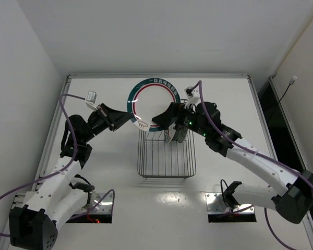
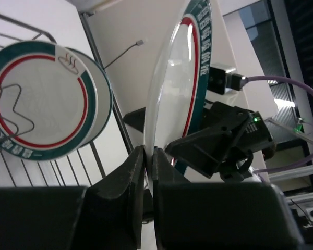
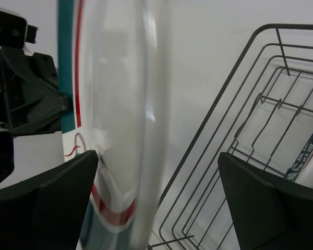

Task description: Load the plates into the dish rack

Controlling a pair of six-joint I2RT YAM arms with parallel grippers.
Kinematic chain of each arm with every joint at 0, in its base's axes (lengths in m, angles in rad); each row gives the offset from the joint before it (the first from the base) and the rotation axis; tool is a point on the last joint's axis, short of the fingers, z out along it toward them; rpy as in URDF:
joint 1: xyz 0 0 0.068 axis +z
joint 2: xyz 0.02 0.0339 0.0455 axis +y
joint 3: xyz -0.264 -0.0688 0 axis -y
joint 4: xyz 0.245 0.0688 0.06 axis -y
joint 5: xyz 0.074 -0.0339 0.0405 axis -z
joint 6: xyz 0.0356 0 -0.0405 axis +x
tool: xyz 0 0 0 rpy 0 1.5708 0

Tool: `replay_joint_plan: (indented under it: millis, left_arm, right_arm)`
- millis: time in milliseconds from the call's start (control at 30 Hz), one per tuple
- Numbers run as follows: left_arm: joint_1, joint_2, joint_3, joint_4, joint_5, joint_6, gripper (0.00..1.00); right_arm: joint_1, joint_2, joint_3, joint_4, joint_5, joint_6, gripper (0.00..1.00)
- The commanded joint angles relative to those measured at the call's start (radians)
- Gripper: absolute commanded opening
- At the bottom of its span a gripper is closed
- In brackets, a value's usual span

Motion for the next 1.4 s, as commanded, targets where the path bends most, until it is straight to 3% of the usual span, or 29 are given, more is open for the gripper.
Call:
replay_joint_plan:
  millis: [0, 33, 67, 100, 167, 200, 233, 300, 333, 367, 400, 433, 500, 567, 633, 733, 833, 867, 900, 933, 1133, 1367]
  left_arm:
    - [-0.050, 0.001, 0.043, 0.194, 0.023, -0.066, 0.00]
    - [-0.050, 0.001, 0.055, 0.194, 0.023, -0.066, 0.00]
    - [-0.065, 0.001, 0.055, 0.194, 0.014, -0.066, 0.00]
    - [-0.082, 0.013, 0.055, 0.194, 0.014, -0.057, 0.00]
    - [-0.101, 0.027, 0.055, 0.185, 0.014, -0.048, 0.00]
    - [-0.112, 0.036, 0.055, 0.165, 0.014, -0.028, 0.00]
    - [-0.112, 0.037, 0.055, 0.136, 0.025, -0.011, 0.04]
    - [-0.103, 0.059, 0.067, -0.017, 0.037, 0.085, 0.23]
    - [-0.084, 0.060, 0.081, -0.088, 0.037, 0.133, 0.39]
    - [-0.072, 0.075, 0.101, -0.173, 0.037, 0.190, 0.48]
    - [-0.060, 0.099, 0.128, -0.375, 0.020, 0.254, 0.53]
    - [-0.038, 0.112, 0.191, -0.472, -0.035, 0.384, 0.59]
    - [-0.029, 0.151, 0.268, -0.748, -0.143, 0.493, 0.64]
    - [-0.029, 0.176, 0.372, -0.875, -0.312, 0.607, 0.65]
    - [-0.020, 0.185, 0.450, -1.008, -0.418, 0.656, 0.65]
    - [-0.020, 0.181, 0.501, -1.094, -0.631, 0.669, 0.70]
    - [-0.020, 0.126, 0.526, -1.133, -0.854, 0.658, 0.84]
    - [-0.020, 0.107, 0.526, -1.133, -0.900, 0.658, 0.96]
    - [-0.020, 0.074, 0.526, -1.133, -0.972, 0.658, 1.00]
    - [-0.020, 0.061, 0.526, -1.133, -1.001, 0.658, 1.00]
    - [-0.010, 0.041, 0.489, -1.133, -1.110, 0.721, 1.00]
    - [-0.010, -0.020, 0.305, -1.024, -1.155, 0.732, 1.00]
  right_arm:
    - [-0.025, 0.014, -0.022, 0.130, -0.103, 0.032, 0.95]
    - [-0.025, 0.014, -0.023, 0.130, -0.103, 0.041, 0.92]
    - [-0.025, 0.005, -0.023, 0.142, -0.103, 0.042, 0.81]
    - [-0.037, 0.005, -0.033, 0.151, -0.120, 0.042, 0.39]
    - [-0.050, -0.020, -0.018, 0.119, -0.120, 0.031, 0.07]
    - [-0.050, -0.034, 0.005, 0.099, -0.070, 0.031, 0.00]
    - [-0.050, -0.067, 0.020, 0.035, -0.030, 0.016, 0.00]
    - [-0.050, -0.096, 0.083, -0.048, 0.114, -0.020, 0.00]
    - [-0.041, -0.097, 0.114, -0.160, 0.176, -0.032, 0.00]
    - [-0.041, -0.097, 0.190, -0.224, 0.225, -0.043, 0.00]
    - [-0.031, -0.066, 0.229, -0.284, 0.312, -0.055, 0.00]
    - [-0.031, -0.045, 0.267, -0.353, 0.369, -0.055, 0.00]
    - [0.019, 0.027, 0.371, -0.555, 0.561, -0.026, 0.00]
    - [0.080, 0.078, 0.452, -0.731, 0.735, 0.027, 0.00]
    - [0.116, 0.141, 0.503, -0.827, 0.803, 0.100, 0.00]
    - [0.211, 0.285, 0.614, -0.983, 0.917, 0.189, 0.00]
    - [0.295, 0.470, 0.829, -1.210, 1.020, 0.325, 0.00]
    - [0.309, 0.523, 0.882, -1.276, 1.052, 0.365, 0.00]
    - [0.318, 0.629, 0.931, -1.403, 1.066, 0.399, 0.00]
    - [0.332, 0.673, 1.009, -1.434, 1.083, 0.404, 0.00]
    - [0.311, 0.730, 1.010, -1.435, 1.083, 0.425, 0.00]
    - [0.280, 0.749, 0.967, -1.435, 1.084, 0.425, 0.00]
